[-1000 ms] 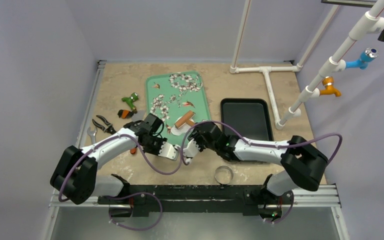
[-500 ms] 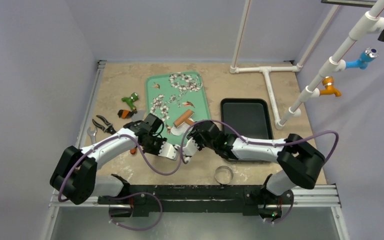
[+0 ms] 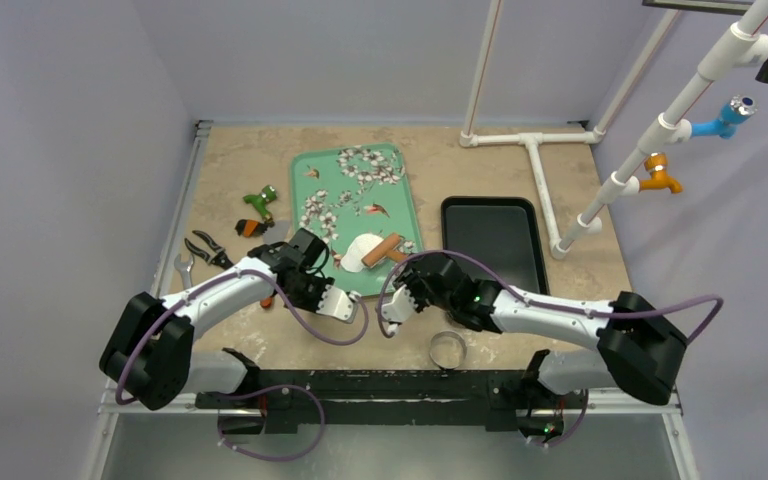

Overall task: Roll out the dumpling wrappers from the dough
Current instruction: Flatten out the dough on the work surface.

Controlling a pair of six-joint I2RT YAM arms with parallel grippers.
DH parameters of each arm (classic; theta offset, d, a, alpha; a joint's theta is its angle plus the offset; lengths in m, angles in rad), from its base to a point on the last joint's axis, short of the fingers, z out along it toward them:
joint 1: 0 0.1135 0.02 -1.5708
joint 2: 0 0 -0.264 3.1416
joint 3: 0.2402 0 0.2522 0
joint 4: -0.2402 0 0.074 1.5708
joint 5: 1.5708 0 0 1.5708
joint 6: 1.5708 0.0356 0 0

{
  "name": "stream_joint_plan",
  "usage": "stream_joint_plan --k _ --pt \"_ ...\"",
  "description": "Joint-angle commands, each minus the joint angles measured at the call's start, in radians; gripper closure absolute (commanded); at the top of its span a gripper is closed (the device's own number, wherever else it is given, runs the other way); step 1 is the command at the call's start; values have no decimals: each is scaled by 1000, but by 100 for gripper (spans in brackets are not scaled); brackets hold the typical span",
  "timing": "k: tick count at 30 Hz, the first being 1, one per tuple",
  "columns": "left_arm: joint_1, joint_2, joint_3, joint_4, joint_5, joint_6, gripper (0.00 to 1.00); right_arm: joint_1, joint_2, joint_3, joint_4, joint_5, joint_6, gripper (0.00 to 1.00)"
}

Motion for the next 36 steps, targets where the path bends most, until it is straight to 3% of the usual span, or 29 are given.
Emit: stream_joint_plan --k 1,14,26,36 --pt "-10 28 -18 -78 48 -4 100 2 -68 -43 -57 30 58 100" --pt "-11 16 -21 -79 61 -13 100 1 219 147 104 3 6 100" --pt "-12 26 -17 -75 63 -9 100 8 -77 -47 -43 36 59 100" --pt "-12 14 -28 -75 60 -13 100 8 180 142 58 9 -27 100"
